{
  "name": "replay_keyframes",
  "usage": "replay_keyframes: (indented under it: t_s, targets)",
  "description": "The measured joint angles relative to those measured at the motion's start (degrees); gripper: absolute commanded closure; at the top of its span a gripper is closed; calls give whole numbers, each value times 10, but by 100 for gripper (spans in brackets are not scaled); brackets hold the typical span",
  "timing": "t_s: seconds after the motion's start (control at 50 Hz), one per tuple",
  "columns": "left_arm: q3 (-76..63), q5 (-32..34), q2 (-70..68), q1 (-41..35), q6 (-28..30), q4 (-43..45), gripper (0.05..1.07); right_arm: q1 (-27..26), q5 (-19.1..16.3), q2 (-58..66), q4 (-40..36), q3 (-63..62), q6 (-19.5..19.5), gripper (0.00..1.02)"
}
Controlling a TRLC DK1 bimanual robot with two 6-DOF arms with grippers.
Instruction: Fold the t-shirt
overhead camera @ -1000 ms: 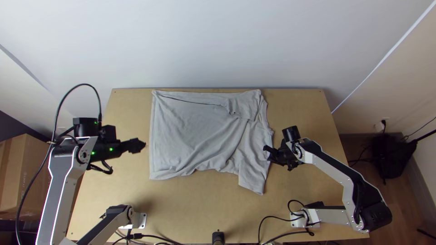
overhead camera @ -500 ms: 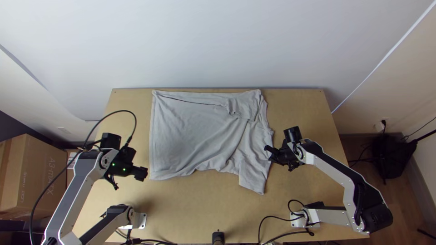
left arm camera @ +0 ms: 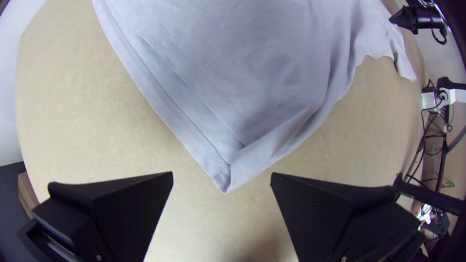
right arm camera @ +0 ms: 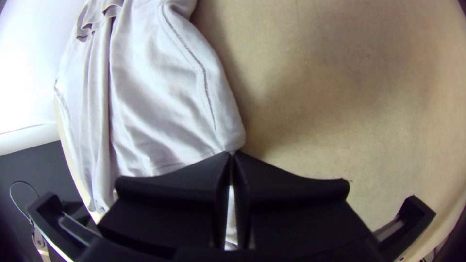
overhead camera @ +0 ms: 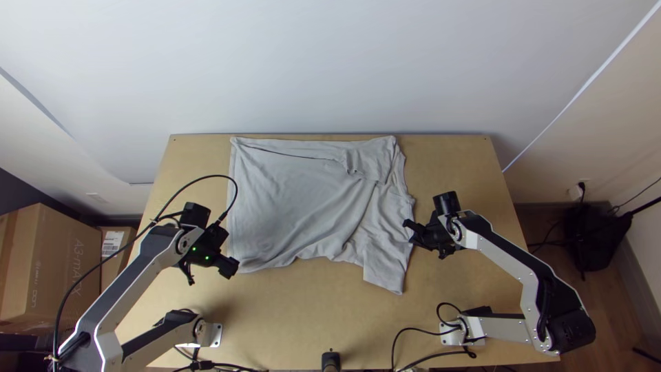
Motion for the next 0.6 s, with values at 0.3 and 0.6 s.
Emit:
replay_keyframes:
  t_s: [0.3, 0.6]
  targets:
    - [-7, 0, 65, -5, 28, 14, 19, -8, 0, -1, 8, -3, 0, 100]
    - [-7, 0, 65, -13, 47, -5, 19, -18, 0, -2, 13, -6, 0, 100]
